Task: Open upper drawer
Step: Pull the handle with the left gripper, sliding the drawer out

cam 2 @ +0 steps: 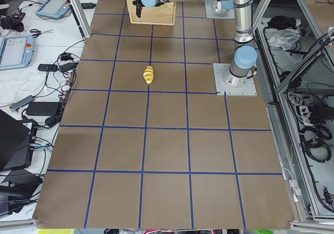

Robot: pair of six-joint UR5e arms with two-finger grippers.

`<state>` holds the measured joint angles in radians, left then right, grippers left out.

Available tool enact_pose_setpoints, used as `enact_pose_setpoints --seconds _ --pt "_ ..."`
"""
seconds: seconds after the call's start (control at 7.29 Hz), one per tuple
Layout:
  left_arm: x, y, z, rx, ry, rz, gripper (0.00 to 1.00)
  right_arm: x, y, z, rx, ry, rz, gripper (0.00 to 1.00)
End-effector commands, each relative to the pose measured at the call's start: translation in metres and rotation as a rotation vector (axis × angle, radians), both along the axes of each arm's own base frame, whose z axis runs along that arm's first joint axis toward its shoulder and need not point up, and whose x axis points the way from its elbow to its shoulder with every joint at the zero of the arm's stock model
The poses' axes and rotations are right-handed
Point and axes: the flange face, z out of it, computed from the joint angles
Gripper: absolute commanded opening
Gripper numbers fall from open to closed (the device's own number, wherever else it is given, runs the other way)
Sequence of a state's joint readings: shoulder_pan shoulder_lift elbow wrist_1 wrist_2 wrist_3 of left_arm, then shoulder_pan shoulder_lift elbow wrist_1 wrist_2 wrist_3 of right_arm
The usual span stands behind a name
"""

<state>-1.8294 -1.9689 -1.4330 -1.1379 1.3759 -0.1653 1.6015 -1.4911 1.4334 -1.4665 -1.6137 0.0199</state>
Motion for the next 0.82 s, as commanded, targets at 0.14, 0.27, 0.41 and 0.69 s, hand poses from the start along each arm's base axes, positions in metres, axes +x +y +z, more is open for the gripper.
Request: enact_pose_setpoints --seconds 0.14,0.27,0.41,0.69 --pt "0.010 0.000 0.007 0.005 -0.005 -0.003 1.00 0.000 0.000 0.000 -0.001 0.000 0.001 1.00" --pt "0.016 -0.002 0.006 0.013 -0.006 0.006 1.00 0.000 0.000 0.000 -0.001 0.000 0.000 1.00" --pt "0.017 -0.002 0.006 0.014 -0.007 0.008 1.00 0.000 0.000 0.000 -0.001 0.000 0.000 1.00" --pt "0.024 -0.005 0.006 0.020 -0.009 0.011 1.00 0.000 0.000 0.000 -0.001 0.000 0.001 1.00"
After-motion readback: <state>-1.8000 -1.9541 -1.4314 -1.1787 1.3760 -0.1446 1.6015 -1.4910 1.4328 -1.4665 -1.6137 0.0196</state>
